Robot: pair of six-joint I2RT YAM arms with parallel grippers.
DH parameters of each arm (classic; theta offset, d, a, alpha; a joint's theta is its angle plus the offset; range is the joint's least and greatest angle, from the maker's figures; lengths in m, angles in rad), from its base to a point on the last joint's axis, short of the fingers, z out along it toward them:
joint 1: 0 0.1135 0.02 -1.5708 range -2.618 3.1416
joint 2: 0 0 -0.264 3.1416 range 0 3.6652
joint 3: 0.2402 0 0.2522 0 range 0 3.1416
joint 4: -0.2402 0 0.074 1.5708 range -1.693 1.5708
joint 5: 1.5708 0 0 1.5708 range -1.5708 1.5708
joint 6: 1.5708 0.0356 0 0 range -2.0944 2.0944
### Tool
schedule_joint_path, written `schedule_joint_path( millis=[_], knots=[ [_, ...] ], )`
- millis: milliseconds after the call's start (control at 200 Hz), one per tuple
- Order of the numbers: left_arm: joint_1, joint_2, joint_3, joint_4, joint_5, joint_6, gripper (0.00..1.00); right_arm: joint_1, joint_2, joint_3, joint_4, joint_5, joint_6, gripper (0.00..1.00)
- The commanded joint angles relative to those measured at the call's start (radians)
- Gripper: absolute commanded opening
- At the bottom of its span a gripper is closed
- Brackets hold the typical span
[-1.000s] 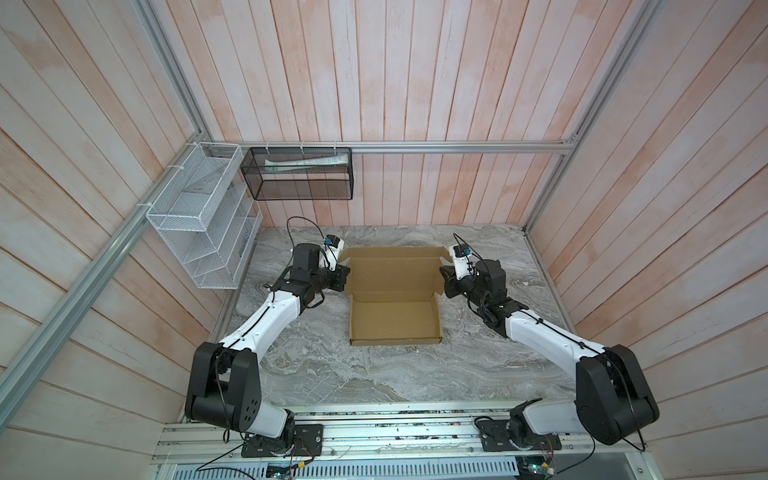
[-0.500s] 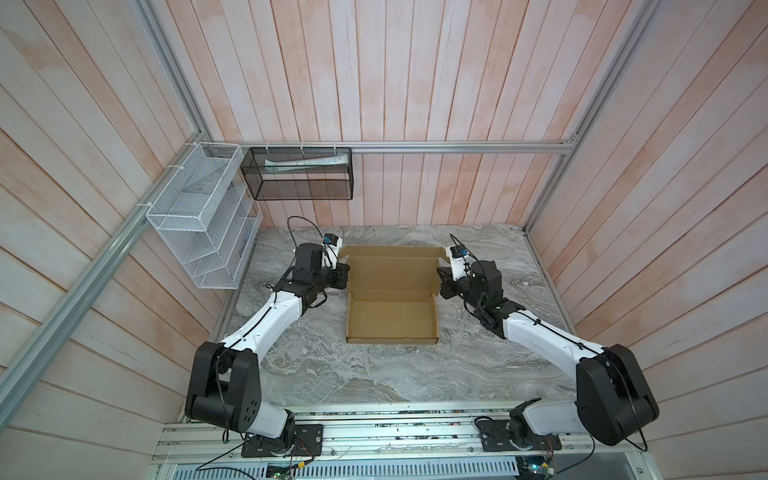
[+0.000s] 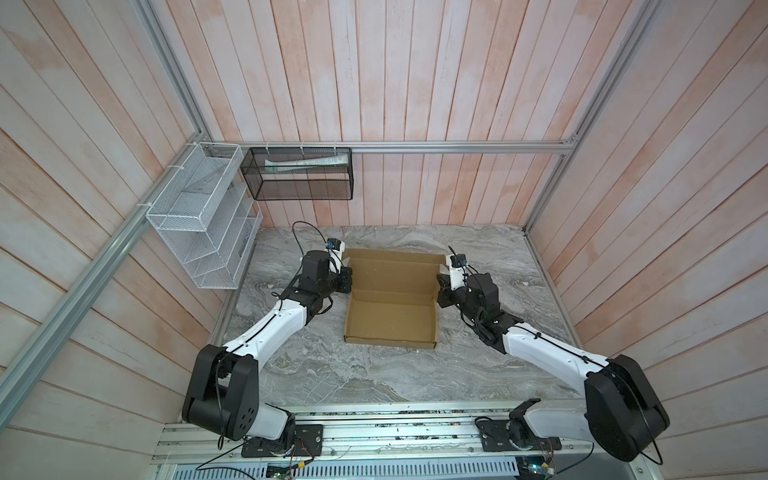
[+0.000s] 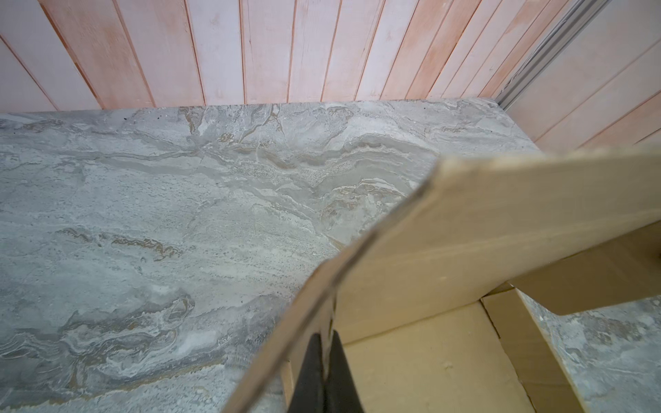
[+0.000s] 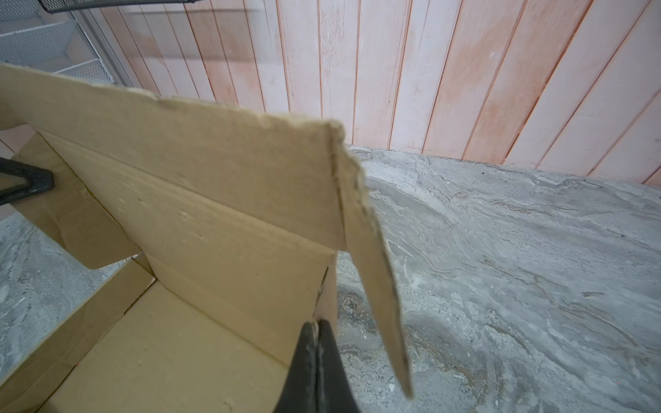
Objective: Fold the paper box
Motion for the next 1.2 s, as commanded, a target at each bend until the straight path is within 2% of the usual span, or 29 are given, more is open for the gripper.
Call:
schedule_joint_path(
  millis=[0,665,1190],
  knots=[
    [-0.017,-0.032,-0.041,0.078,0.006,-0.03,0.0,0.027,-0.023,-0.04,0.041,0.006,0.034,0.04],
    [-0.041,-0.114,-0.183,0.138,0.001,-0.065,0.0,0.159,-0.074,-0.153,0.087,0.148,0.089,0.04],
    [-0.069,-0.204,-0.33,0.201,-0.06,-0.093,0.0,0.217,-0.108,-0.225,0.104,0.214,0.131,0.04]
  ],
)
